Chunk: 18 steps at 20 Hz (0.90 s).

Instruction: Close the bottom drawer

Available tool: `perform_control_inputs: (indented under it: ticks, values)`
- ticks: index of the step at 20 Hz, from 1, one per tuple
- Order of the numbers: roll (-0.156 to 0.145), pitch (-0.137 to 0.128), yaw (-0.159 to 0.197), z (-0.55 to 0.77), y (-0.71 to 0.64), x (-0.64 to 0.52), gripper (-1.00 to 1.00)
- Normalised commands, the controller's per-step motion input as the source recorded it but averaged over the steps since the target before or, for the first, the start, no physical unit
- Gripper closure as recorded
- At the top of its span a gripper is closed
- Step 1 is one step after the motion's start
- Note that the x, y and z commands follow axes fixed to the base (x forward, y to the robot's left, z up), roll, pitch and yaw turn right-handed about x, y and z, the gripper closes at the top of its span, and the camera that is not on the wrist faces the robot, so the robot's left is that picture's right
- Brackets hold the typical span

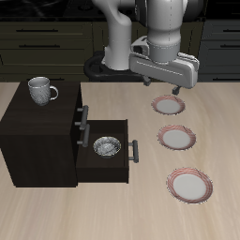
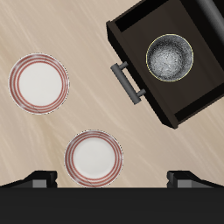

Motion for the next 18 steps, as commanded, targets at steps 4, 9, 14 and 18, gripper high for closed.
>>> perform_control_inputs:
  ticks: [4,9,14,18]
  values:
    - [-0.001,-0.002,-0.087,-0.07,0.02,0.10,-1.00]
    - [-0.003,-0.034,-0.120,-0.02,-0.02,0.08,-1.00]
    - [-0.007,-0.005,-0.095,-0.10,-0.06,0.10,-1.00]
    - [0.005,0.004,-0.117,-0.13,-0.13,0.07,-1.00]
